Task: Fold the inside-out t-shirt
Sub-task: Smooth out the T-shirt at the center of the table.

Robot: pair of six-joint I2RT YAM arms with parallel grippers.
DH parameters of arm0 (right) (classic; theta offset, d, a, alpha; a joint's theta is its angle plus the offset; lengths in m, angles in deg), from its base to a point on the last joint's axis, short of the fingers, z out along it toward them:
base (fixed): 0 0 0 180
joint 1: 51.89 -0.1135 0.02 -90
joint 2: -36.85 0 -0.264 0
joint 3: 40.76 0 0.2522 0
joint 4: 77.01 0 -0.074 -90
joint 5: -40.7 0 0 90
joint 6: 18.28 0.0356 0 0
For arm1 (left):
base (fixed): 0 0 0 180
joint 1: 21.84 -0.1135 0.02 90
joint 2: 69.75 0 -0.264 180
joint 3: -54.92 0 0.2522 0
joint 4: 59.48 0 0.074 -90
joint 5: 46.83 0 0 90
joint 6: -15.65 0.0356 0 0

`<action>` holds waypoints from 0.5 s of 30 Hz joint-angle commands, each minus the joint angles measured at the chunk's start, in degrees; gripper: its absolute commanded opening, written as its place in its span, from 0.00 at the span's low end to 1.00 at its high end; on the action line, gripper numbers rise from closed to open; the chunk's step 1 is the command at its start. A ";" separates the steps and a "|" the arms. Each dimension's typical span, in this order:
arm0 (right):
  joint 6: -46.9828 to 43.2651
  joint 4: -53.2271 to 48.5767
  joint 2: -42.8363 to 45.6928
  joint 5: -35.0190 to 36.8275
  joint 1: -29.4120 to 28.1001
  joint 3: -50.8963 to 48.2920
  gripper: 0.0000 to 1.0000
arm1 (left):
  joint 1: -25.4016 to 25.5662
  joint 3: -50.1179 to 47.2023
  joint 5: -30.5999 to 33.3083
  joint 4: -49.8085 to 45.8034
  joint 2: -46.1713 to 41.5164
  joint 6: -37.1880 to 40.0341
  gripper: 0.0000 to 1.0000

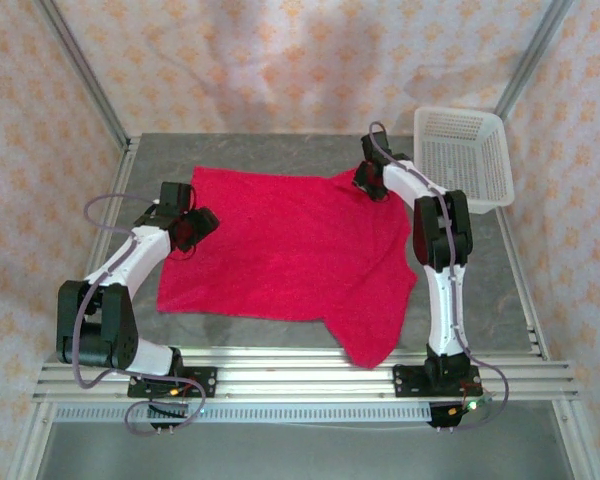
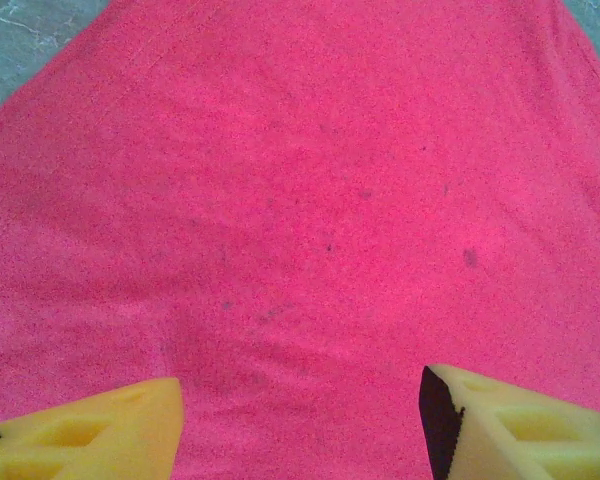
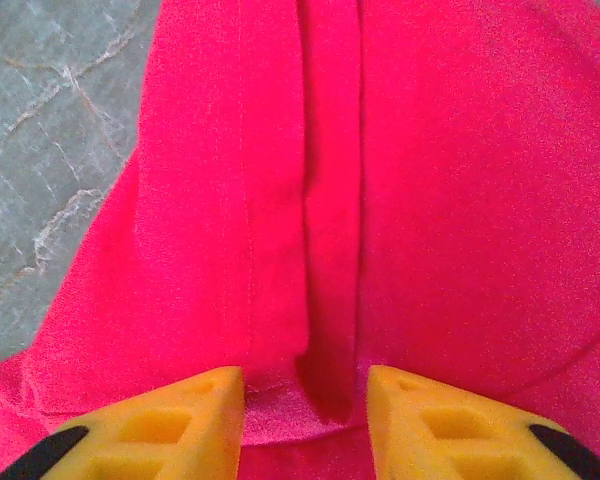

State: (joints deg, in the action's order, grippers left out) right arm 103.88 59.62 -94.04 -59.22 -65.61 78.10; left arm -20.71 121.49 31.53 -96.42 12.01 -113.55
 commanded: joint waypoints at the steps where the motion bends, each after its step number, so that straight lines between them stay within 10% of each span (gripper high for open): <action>1: 0.55 -0.97 -1.04 -0.31 -0.26 2.82 0.29 | 0.15 -0.45 -0.05 0.86 -0.35 -0.56 0.65; 9: -0.03 -2.23 0.43 0.29 -0.35 4.44 0.00 | 0.26 -1.29 -0.05 1.21 -0.87 -0.88 0.65; 15: -0.01 -2.24 2.36 -0.60 -0.37 6.03 0.00 | 0.37 -1.41 0.04 1.29 -0.71 -0.70 0.65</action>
State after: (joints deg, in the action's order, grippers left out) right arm 104.08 58.37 -94.33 -59.85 -65.61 81.70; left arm -20.71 120.77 31.44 -95.83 12.01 -113.55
